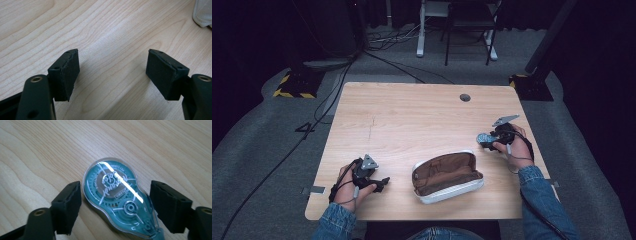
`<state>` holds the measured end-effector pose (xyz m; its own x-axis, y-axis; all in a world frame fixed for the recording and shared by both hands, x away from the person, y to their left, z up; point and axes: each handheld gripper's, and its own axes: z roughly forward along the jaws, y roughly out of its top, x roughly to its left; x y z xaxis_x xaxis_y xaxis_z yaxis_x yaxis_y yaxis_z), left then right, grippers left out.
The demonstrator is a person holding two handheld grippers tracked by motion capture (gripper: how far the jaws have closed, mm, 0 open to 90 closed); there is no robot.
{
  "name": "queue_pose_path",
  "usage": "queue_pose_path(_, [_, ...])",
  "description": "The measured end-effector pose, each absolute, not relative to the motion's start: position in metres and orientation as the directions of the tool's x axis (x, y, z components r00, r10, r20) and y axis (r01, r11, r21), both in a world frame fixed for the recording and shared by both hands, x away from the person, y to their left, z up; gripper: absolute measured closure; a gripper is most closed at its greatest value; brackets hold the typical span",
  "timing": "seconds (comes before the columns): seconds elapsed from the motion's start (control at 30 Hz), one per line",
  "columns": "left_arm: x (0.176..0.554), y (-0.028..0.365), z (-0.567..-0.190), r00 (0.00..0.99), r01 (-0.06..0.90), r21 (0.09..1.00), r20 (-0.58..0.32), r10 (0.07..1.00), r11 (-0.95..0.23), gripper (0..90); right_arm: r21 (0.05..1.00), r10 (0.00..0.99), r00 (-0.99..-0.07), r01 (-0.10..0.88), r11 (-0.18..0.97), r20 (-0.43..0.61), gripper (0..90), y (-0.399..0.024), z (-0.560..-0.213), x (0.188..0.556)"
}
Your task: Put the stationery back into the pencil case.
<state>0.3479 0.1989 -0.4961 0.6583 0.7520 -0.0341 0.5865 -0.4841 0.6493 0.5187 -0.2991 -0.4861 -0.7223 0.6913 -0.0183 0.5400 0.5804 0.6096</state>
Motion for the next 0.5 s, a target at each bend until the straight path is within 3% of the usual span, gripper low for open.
queue_pose_path(0.1, [0.3477,0.1989,-0.4961,0.66,0.584,0.649,-0.03,0.751,-0.487,27.2,0.601,0.701,-0.713,0.555,0.575,-0.011,32.8,-0.2985,-0.485,0.5173])
queue_pose_path(0.3, [0.3476,0.1988,-0.4962,0.659,0.585,0.65,-0.032,0.752,-0.485,27.2,0.591,0.698,-0.716,0.564,0.576,0.002,49.6,-0.2962,-0.4822,0.5148])
queue_pose_path(0.5, [0.3477,0.1991,-0.4963,0.657,0.587,0.651,-0.036,0.753,-0.481,27.2,0.573,0.719,-0.695,0.59,0.568,0.003,50.0,-0.2947,-0.48,0.5121])
